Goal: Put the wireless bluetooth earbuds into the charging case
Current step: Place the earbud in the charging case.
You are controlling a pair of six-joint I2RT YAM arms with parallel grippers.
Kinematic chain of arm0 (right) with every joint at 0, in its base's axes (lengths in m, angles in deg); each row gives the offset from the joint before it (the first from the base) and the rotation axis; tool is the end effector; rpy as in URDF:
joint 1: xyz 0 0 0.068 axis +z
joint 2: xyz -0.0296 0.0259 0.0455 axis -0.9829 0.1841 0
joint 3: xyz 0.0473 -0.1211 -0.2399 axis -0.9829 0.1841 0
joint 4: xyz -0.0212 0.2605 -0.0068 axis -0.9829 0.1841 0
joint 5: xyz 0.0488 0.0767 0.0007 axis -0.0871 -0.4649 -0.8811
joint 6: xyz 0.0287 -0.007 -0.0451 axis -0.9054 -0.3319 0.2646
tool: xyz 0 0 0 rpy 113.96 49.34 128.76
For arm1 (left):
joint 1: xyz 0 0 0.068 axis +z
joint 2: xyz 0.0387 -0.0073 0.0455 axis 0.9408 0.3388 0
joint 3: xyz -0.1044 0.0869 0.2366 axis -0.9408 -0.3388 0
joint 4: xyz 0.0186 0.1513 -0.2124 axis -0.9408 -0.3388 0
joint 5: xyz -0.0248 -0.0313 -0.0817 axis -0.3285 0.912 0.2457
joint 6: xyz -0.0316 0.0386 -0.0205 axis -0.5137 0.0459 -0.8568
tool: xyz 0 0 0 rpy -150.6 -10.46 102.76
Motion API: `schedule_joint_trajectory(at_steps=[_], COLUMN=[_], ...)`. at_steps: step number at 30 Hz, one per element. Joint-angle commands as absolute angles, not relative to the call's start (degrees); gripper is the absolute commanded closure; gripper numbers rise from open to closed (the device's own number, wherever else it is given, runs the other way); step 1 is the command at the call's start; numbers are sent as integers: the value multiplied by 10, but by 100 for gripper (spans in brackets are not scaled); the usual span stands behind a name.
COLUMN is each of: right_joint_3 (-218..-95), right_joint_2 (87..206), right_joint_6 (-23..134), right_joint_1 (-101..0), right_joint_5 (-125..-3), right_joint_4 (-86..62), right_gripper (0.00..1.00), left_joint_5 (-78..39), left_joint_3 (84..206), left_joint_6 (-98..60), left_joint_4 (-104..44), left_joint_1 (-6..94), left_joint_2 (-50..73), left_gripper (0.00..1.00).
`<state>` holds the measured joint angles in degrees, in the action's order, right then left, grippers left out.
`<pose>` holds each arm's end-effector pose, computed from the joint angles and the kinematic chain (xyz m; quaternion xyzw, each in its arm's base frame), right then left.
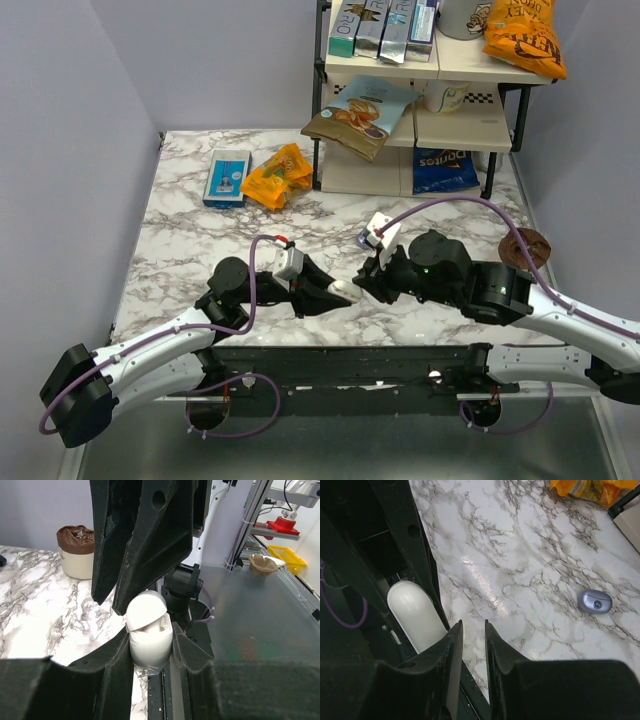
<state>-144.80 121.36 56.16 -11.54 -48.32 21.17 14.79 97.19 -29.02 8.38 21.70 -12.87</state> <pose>0.0816 0.1880 0.3788 -0.4047 0.7437 0.2724 0.4571 0.1121 -0.1631 0.2877 0.4141 0.4881 -0.6033 0.4757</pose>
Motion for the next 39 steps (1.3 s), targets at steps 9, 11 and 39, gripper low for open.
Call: schedule_joint_trajectory(at_steps=[9,11,39], right_joint_3=[-1431,-1432,-1440], right_joint_2=[1195,1195,1195], right_joint_6=[578,582,580], right_joint_1=[-110,-108,-102], right_joint_5=[-556,-576,-456], right_joint_4=[188,188,218], right_gripper=[67,67,56], left_joint_5=[108,108,108], left_joint_3=[1002,1003,985], left_joint_6=[-276,-274,-283], left_joint_4=[71,71,102], left_joint_1=[218,218,218], left_joint_2=[-106,-101,-117], left_gripper=[100,100,100])
